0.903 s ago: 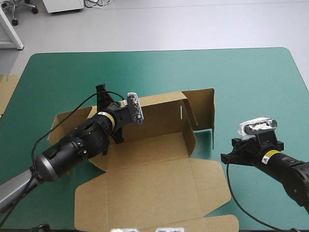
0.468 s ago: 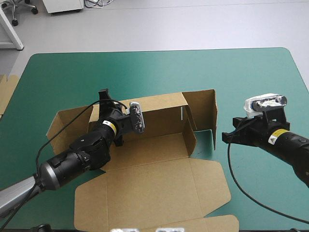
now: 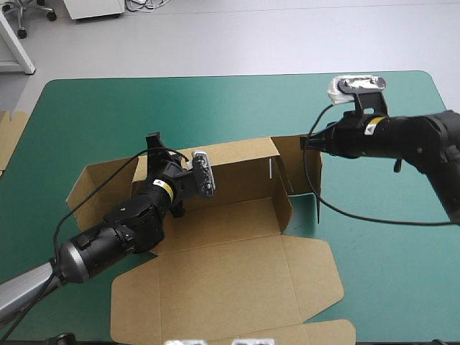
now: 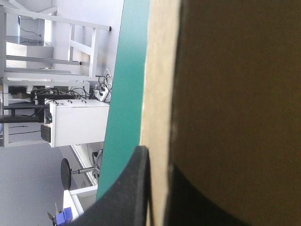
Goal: Fold the box
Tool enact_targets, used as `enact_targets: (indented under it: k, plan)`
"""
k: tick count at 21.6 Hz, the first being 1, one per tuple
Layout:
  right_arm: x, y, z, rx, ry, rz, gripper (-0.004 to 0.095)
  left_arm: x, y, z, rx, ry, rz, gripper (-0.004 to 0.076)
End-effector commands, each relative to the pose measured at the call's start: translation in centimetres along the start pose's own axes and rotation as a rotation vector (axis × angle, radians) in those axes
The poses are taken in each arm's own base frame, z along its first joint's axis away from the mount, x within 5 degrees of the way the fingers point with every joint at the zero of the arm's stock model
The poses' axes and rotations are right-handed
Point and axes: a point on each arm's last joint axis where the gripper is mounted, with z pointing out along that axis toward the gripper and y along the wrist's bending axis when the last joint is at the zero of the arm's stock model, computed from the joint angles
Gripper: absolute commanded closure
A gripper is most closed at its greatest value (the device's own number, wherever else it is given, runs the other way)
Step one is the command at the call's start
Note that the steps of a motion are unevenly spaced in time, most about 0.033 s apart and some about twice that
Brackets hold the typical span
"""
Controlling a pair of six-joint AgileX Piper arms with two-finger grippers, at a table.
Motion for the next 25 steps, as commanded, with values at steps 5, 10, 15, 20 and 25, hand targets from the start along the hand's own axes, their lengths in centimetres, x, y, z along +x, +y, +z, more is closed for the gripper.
enact_targets:
  k: [5,10,15,20,25]
  plan:
    - [-4.9,0.8,-0.2,-0.018,-0.031,-0.048,0.0927,0.3,0.7,-0.6,-0.06,0.036,0.006,0.0734]
    - [-4.9,0.8,0.6,-0.03,0.004,-0.048,0.0927,-0.7,-0.1,-1.8,-0.089,0.056,0.06,0.0734]
    - [-5.2,1.2,0.8,-0.077,-0.011,-0.042,0.0927,-1.3,-0.7,-2.2,-0.085,0.06,0.047,0.0734]
    - [-6.2,0.9,2.8,-0.078,0.004,-0.035,0.0927,-1.4,-1.9,-2.2,-0.057,0.051,0.073,0.0734]
    - [-6.4,-0.3,5.7,-0.061,0.063,-0.008,0.0927,-1.1,-3.1,-2.0,-0.039,0.056,0.11,0.0734]
